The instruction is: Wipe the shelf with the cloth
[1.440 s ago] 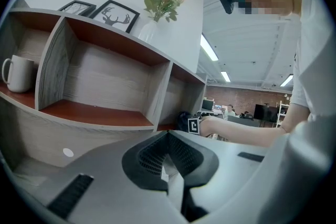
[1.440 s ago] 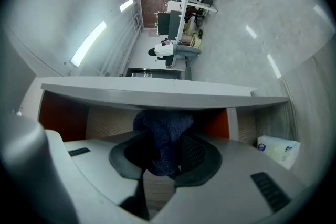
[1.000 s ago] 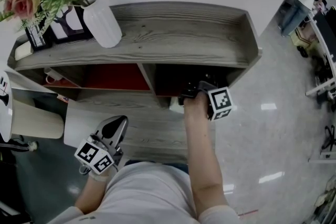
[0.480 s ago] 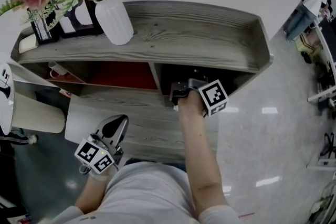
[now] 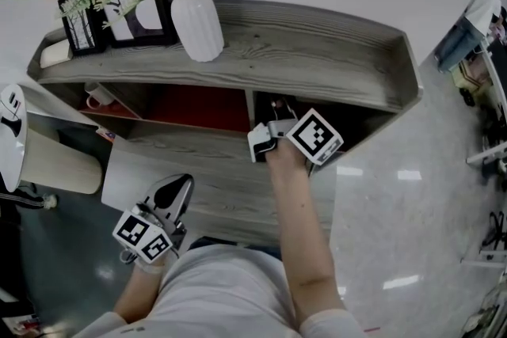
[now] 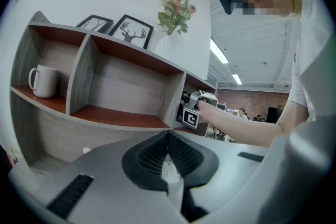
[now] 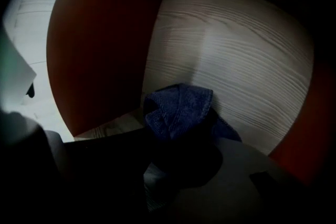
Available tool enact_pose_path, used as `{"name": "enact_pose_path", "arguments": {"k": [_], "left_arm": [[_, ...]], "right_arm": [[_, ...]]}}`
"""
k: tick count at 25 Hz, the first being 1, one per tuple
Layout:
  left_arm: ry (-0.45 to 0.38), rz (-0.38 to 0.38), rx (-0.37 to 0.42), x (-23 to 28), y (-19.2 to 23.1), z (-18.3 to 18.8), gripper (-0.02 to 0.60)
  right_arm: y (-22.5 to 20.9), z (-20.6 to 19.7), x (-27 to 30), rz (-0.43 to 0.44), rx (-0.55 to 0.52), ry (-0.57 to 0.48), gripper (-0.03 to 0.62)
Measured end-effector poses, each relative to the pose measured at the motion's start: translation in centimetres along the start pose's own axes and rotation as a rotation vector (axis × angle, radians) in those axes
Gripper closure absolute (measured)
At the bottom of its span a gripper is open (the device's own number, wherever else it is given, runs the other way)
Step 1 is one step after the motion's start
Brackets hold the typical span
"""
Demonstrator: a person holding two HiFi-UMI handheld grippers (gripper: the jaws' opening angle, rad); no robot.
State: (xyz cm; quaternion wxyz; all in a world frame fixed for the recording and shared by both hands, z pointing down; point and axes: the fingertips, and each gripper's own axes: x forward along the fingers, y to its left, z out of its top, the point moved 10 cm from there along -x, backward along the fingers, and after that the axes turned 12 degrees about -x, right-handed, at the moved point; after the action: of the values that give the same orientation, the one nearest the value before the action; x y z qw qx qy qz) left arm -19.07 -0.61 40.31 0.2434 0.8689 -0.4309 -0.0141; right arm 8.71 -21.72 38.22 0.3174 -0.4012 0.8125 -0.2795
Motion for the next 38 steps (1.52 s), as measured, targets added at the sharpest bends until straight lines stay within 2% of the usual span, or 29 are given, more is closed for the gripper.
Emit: {"name": "enact_pose_path", "arguments": {"k": [2,12,18,21,30,34,38], "left_arm": [[0.002,0.002,0.000,-0.3,0.1,-0.1,0.566],[0.033,-0.051,0.014,0.5,-0.7,-0.5,0.566],[0.058,-0.092,0.022,1.7,-1.4,-0.8,0.566],[0.067,-0.102,0.021,2.0,-1.6,-0.9,0.566],[0.072,-0.104,0.019,2.3,-1.5,-1.0,0.566],[0.071,-0.095,0.015,2.3,-1.3,-1.1,0.566],[0.068,-0.088,0.013,2.4,-1.1,-1.0,0.566]], "right_arm": [[0.7,0.2,-0.1,0.009,-0.025,0.038,0.490],[3.8,-0.5,-3.0,0.135,0.071,0.042,0.493],[4.4,-1.3,-4.8,0.140,0.083,0.062,0.493],[3.9,-2.2,-5.7,0.102,0.088,0.083,0.493],[-0.7,-6.0,-7.7,-0.086,0.155,0.185,0.493],[-2.2,-7.6,-8.3,-0.151,0.237,0.221,0.493],[-3.4,-8.4,-8.5,-0.212,0.267,0.268,0.493]]}}
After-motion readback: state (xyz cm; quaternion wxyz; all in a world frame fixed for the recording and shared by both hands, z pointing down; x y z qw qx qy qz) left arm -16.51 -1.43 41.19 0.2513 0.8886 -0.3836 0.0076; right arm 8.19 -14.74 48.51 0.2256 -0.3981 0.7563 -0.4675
